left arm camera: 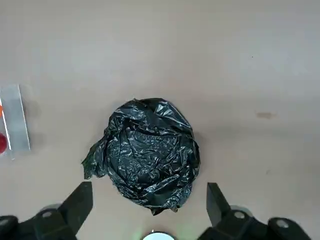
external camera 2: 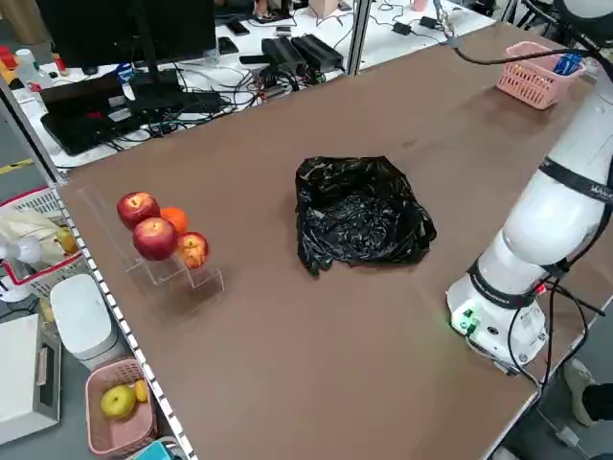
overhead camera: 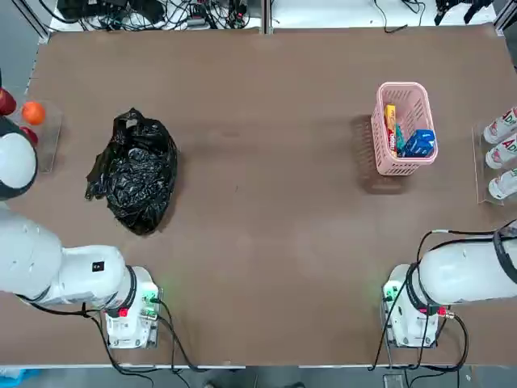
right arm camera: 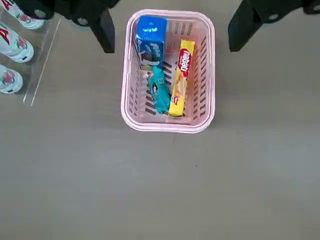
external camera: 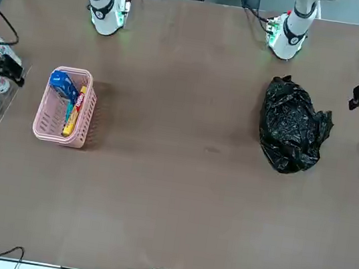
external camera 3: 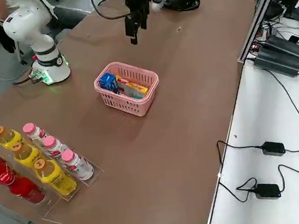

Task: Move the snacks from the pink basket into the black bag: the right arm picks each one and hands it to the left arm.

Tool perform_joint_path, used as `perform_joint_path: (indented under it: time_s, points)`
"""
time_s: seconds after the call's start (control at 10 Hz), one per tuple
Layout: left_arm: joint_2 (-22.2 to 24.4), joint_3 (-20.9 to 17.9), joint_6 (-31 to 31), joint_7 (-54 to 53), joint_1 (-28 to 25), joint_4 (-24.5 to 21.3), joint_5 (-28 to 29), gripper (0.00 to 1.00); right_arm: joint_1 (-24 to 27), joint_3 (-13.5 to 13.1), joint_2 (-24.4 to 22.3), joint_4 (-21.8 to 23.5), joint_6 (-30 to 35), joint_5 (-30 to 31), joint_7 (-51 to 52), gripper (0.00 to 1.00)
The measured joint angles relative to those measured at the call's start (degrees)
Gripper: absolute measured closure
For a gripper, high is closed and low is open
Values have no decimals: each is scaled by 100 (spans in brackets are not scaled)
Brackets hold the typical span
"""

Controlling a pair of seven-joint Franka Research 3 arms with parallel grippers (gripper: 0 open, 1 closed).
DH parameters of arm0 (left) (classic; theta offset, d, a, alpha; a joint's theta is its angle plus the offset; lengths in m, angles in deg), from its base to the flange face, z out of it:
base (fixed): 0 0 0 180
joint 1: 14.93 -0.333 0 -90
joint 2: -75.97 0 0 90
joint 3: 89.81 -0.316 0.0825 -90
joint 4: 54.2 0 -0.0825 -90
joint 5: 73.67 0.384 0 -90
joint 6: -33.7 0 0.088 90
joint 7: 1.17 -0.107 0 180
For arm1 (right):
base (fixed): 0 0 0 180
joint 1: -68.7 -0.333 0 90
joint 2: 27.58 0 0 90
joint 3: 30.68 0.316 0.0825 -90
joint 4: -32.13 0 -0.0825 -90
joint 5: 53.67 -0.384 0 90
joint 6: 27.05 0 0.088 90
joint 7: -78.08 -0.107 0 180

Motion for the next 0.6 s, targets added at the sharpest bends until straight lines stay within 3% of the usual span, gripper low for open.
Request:
perform_joint_path:
  time_s: [0.6]
  points:
    - [-134,-6,-12,0,-6,0,0,0,-4,0,-221,1440,-1502,0,0,0]
